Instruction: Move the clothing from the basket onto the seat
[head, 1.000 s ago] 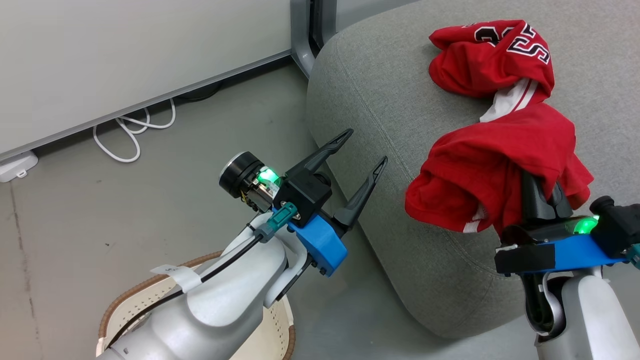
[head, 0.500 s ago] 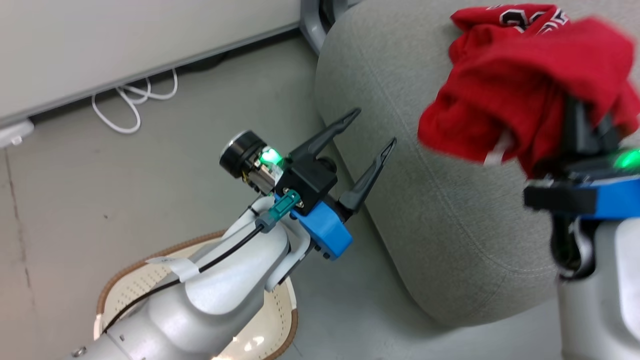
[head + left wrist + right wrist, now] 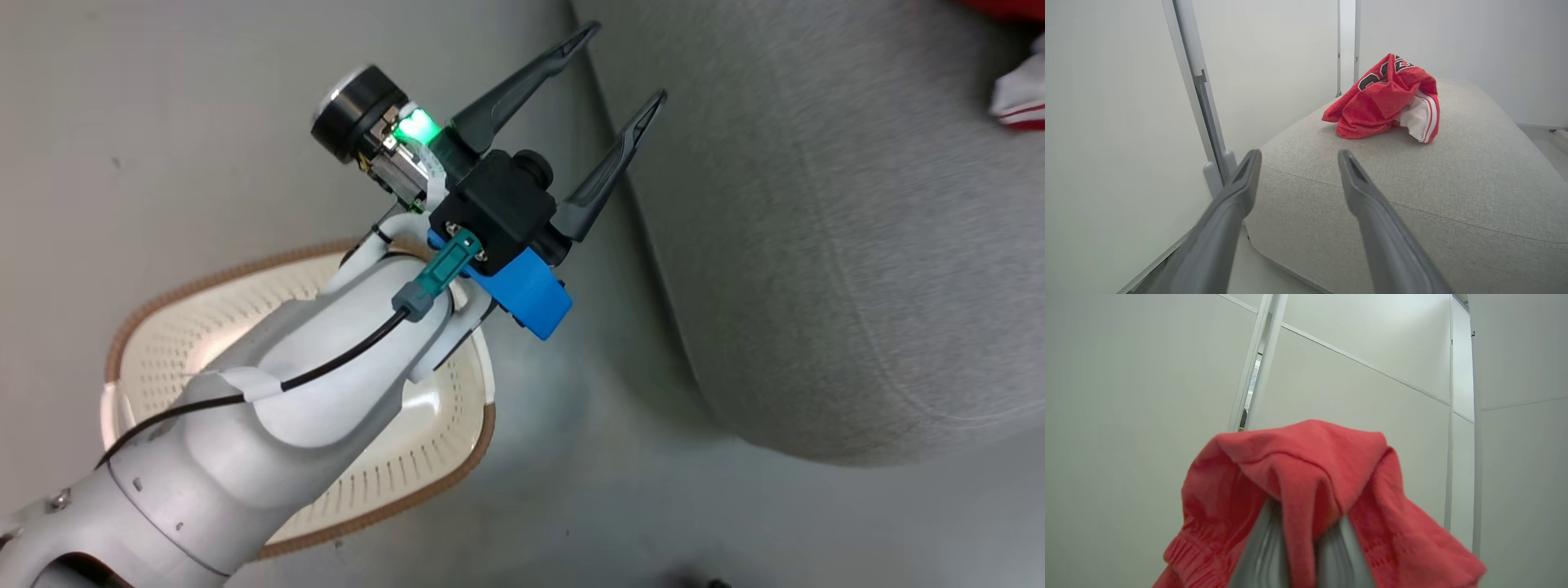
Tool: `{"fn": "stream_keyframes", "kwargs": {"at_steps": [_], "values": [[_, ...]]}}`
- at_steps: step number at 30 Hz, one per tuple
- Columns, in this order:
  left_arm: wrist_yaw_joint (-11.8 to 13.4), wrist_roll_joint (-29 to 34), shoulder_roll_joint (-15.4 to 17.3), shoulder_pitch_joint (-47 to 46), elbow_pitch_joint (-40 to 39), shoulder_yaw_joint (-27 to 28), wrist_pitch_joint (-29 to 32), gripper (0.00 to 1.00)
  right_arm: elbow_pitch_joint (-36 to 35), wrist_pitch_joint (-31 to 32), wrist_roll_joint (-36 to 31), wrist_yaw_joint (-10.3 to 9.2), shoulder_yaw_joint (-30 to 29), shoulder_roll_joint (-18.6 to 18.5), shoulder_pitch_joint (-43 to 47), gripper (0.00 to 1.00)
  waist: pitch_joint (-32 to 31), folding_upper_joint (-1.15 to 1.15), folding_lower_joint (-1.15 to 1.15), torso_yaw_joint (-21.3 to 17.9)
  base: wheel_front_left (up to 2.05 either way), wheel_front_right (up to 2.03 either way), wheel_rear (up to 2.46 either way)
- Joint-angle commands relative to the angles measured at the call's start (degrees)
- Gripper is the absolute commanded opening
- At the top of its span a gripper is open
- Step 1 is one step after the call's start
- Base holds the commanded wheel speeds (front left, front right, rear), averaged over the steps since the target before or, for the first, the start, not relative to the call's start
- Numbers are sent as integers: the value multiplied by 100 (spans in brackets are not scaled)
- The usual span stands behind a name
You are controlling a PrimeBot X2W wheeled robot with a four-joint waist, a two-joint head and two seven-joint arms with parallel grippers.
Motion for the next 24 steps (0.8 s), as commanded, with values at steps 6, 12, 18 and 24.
{"fn": "stream_keyframes", "kwargs": {"at_steps": [6, 12, 18, 24], "values": [[67, 151, 133, -287, -182, 47, 17, 100, 924, 8, 72, 3, -607, -757, -593, 0, 1142, 0, -1, 267, 0, 0, 0], [88, 185, 163, -338, -238, 23, -16, 100, 2297, 4, -81, 3, -713, -907, -610, 0, 1375, 0, -1, 376, 0, 0, 0], [114, 168, 111, -376, -233, -5, -35, 100, 3366, 3, -206, 3, -848, -712, -394, 0, 1477, 0, -1, 506, 0, 0, 0], [135, 135, 140, -345, -186, 28, -65, 100, 3459, 3, -329, 2, -941, -603, -223, 27, 1406, 0, -1, 556, 0, 0, 0]]}}
